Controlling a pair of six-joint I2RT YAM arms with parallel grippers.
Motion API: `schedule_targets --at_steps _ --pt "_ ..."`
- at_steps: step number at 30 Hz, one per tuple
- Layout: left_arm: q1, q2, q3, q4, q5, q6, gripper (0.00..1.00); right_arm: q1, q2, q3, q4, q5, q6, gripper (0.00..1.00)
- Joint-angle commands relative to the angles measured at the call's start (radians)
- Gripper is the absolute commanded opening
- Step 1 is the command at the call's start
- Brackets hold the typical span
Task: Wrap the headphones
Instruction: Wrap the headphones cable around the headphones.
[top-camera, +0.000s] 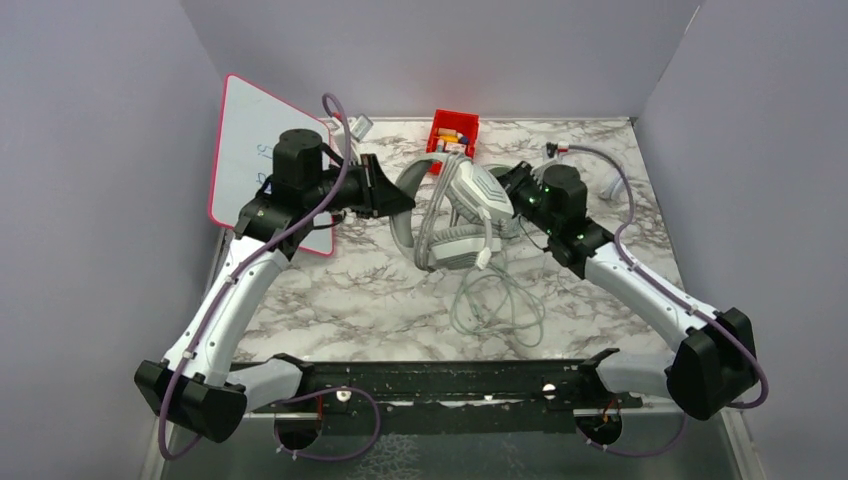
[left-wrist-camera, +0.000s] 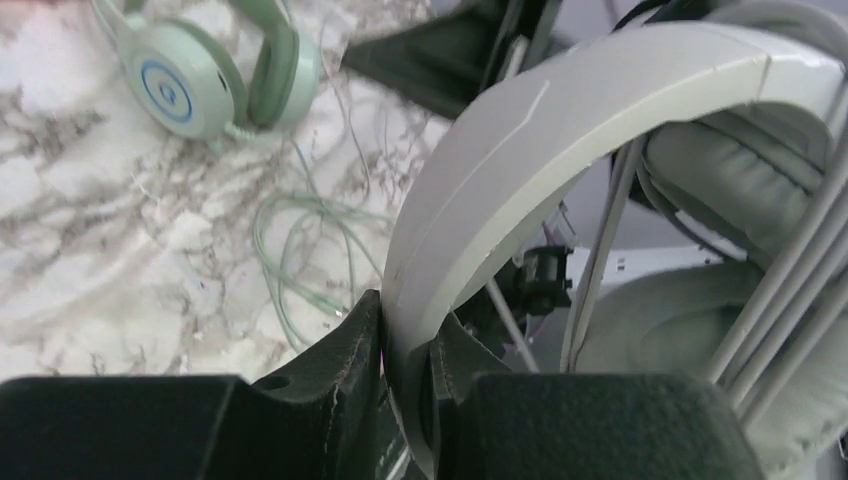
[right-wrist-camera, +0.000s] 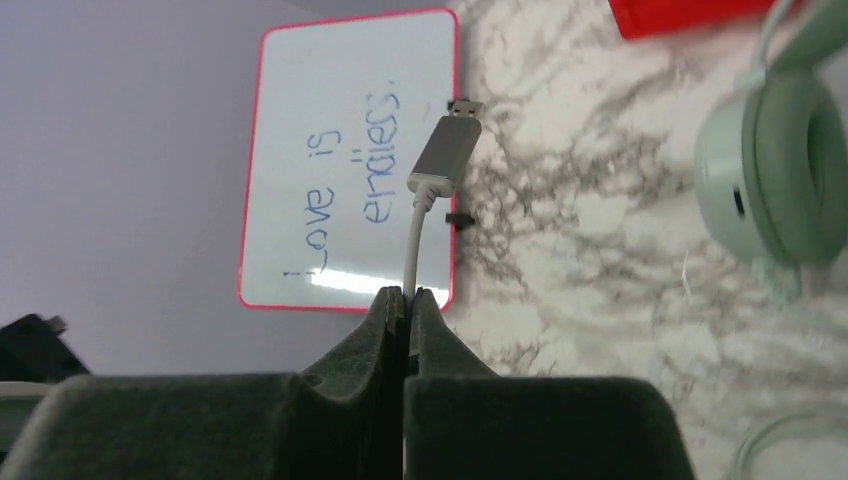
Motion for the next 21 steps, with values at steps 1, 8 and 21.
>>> schedule_targets --at_steps 1,8,21 --pt "-0.078 -0.067 -0.119 0.03 0.044 -0.023 0.0 -0.086 -0.002 0.094 0.227 -0.181 -0.442 0.0" --pt "-0.114 -0.086 -0.248 -0.017 -0.084 0.047 0.0 -0.113 0.006 0.113 0.384 -0.462 -0.616 0.0" --pt "-0.122 -0.007 -0.242 -0.12 -0.183 0.213 0.0 -0.113 0.115 0.14 0.664 -1.038 -0.774 0.01"
